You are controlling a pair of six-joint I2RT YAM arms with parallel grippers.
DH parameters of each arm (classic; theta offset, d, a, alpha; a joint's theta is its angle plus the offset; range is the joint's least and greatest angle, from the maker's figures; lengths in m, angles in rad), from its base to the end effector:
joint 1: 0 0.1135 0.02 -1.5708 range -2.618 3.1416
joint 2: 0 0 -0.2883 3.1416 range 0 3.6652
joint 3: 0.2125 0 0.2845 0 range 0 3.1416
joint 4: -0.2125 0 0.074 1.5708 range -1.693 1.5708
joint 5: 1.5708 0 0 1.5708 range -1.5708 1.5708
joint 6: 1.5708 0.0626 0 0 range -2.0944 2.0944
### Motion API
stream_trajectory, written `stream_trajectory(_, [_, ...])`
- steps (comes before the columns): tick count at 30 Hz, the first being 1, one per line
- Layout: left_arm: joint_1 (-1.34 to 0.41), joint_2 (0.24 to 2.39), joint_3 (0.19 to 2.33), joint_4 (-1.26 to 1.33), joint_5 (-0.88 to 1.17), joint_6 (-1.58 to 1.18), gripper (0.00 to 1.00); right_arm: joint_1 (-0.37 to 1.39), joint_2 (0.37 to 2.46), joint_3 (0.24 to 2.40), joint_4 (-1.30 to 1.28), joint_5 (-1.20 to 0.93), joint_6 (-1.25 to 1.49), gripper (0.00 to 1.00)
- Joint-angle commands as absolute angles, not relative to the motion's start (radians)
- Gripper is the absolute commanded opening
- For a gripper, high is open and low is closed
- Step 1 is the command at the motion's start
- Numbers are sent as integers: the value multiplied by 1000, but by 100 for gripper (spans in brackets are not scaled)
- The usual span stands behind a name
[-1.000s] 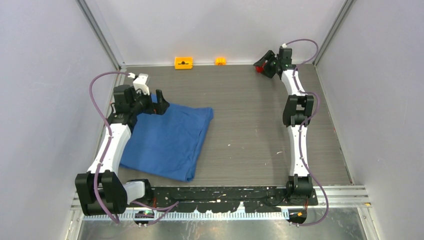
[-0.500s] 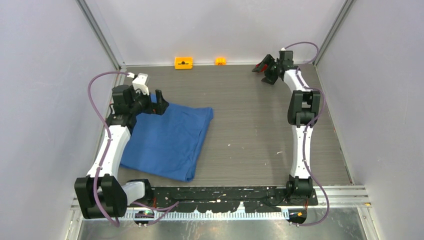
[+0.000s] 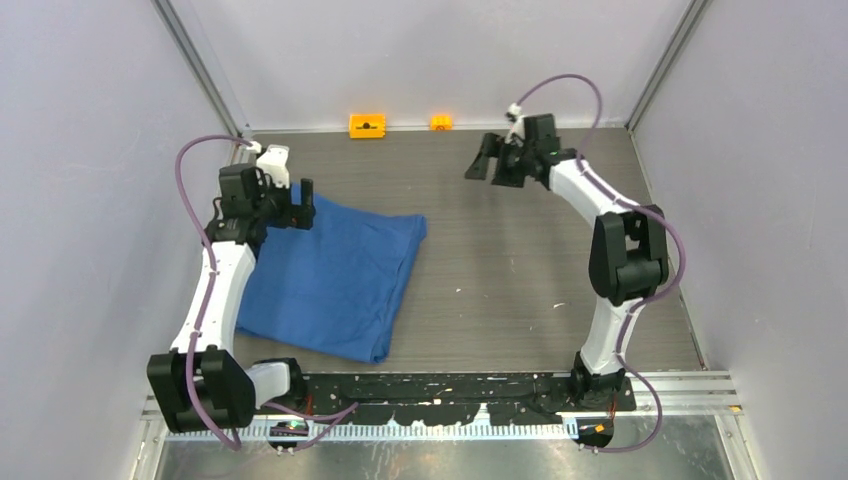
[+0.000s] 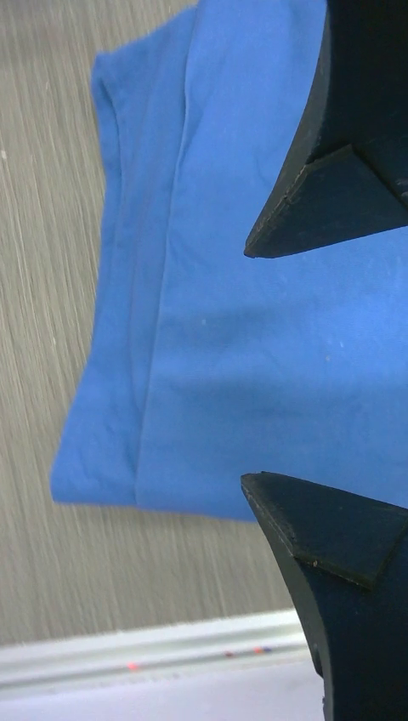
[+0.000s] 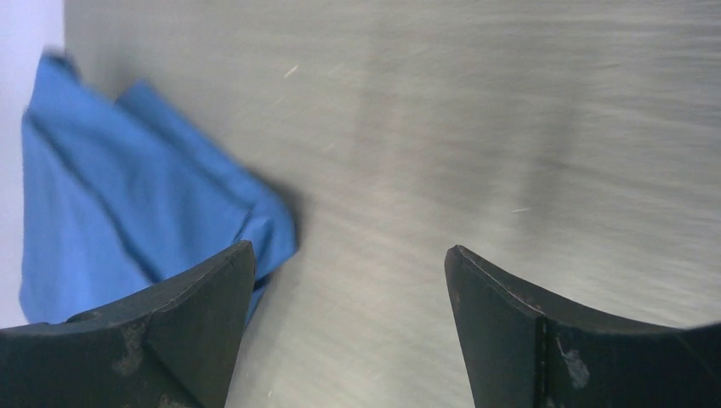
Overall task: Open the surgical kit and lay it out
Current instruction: Move the surgical kit at the center of the board.
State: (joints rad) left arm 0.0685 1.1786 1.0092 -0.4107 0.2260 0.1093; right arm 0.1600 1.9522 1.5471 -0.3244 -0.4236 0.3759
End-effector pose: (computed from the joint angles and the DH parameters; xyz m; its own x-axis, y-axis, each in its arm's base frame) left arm 0.3072 0.0070 0.3182 -0.5304 0.0702 -0.8448 0.1792 0.9833 -0.0308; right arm 0.4937 0.1057 0.2393 -0.7764 0.2137 -0.5929 -0.1749 0.8307 0.5285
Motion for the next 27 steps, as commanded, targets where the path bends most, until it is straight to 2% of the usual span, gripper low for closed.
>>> stream_trajectory(1, [129, 1206, 1083, -516, 118, 146, 100, 345, 1833, 1454, -286, -448, 287, 87])
stream_trajectory(4, [181, 1236, 1115, -584, 120, 162, 100, 454, 1829, 1430, -288, -474, 303, 87])
stream_trajectory(11, [265, 1311, 1154, -670, 149, 207, 100, 581, 1865, 1396, -283, -514, 373, 87])
stream_trajectory(27, [334, 1516, 1172, -695, 247, 249, 100, 700, 1869, 1265, -189, -553, 479, 86])
